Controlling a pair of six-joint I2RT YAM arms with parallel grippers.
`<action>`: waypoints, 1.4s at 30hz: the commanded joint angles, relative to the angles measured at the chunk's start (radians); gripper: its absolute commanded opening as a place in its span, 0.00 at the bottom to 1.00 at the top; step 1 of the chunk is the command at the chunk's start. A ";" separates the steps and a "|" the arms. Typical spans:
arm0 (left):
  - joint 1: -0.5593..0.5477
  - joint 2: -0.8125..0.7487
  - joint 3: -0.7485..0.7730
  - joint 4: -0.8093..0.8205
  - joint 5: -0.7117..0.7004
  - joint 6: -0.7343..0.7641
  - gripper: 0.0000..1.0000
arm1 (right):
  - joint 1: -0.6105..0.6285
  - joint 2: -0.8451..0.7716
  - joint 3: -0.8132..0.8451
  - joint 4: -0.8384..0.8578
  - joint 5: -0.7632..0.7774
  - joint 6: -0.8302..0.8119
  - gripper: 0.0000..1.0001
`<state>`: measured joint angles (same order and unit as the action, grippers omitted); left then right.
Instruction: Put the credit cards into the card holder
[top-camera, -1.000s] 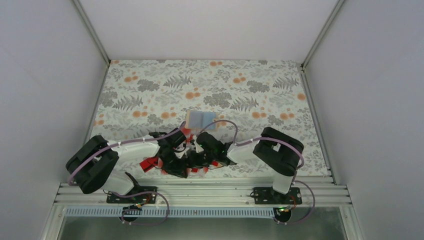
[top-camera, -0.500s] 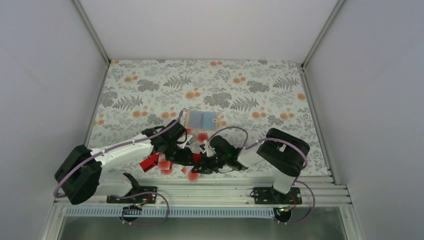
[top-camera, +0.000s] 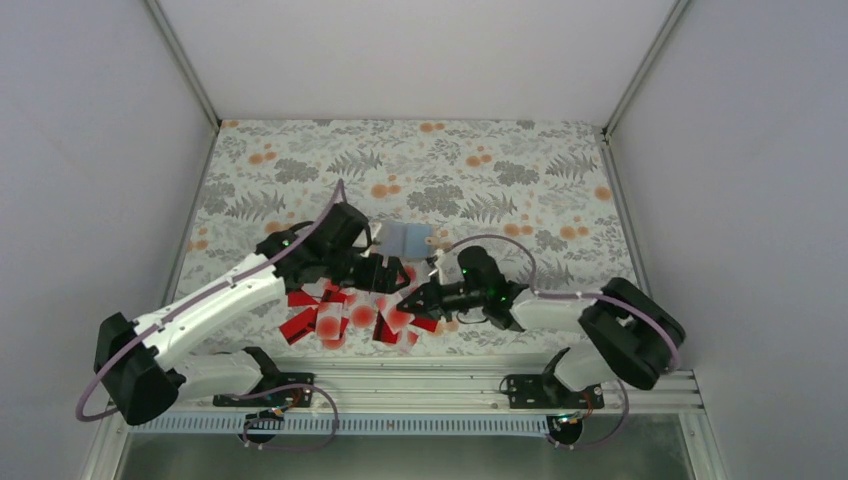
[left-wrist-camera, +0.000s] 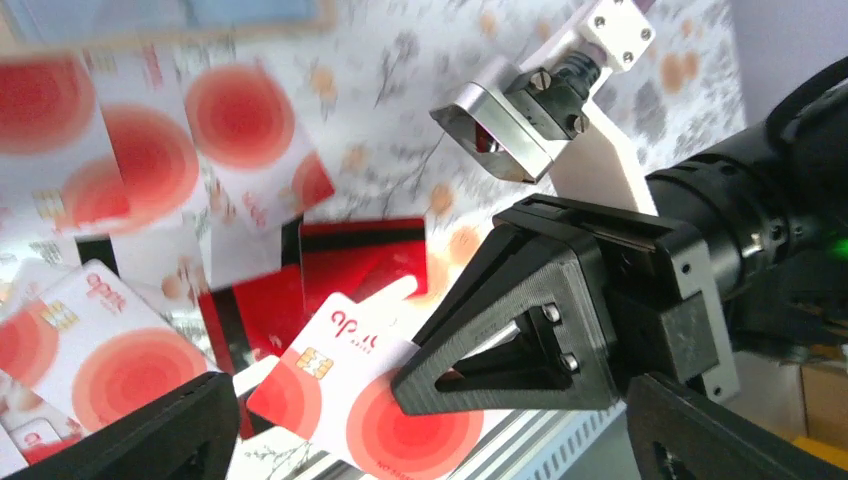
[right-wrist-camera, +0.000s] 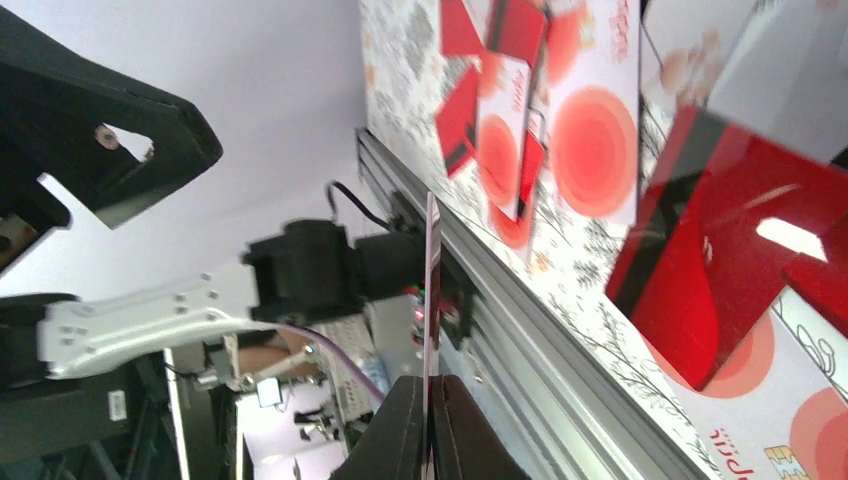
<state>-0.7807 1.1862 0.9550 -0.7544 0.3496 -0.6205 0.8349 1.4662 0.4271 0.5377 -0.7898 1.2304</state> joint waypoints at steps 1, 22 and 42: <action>0.014 -0.040 0.110 -0.058 -0.094 -0.041 1.00 | -0.089 -0.122 0.026 -0.111 -0.020 0.033 0.04; 0.257 0.131 0.274 0.117 0.056 -0.007 0.80 | -0.483 -0.095 0.315 -0.333 -0.132 -0.169 0.04; 0.403 0.477 0.194 0.167 -0.041 0.209 0.31 | -0.503 0.283 0.510 -0.522 -0.125 -0.616 0.04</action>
<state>-0.3836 1.5951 1.1156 -0.5835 0.3580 -0.4824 0.3378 1.6749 0.8597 0.0883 -0.9119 0.7452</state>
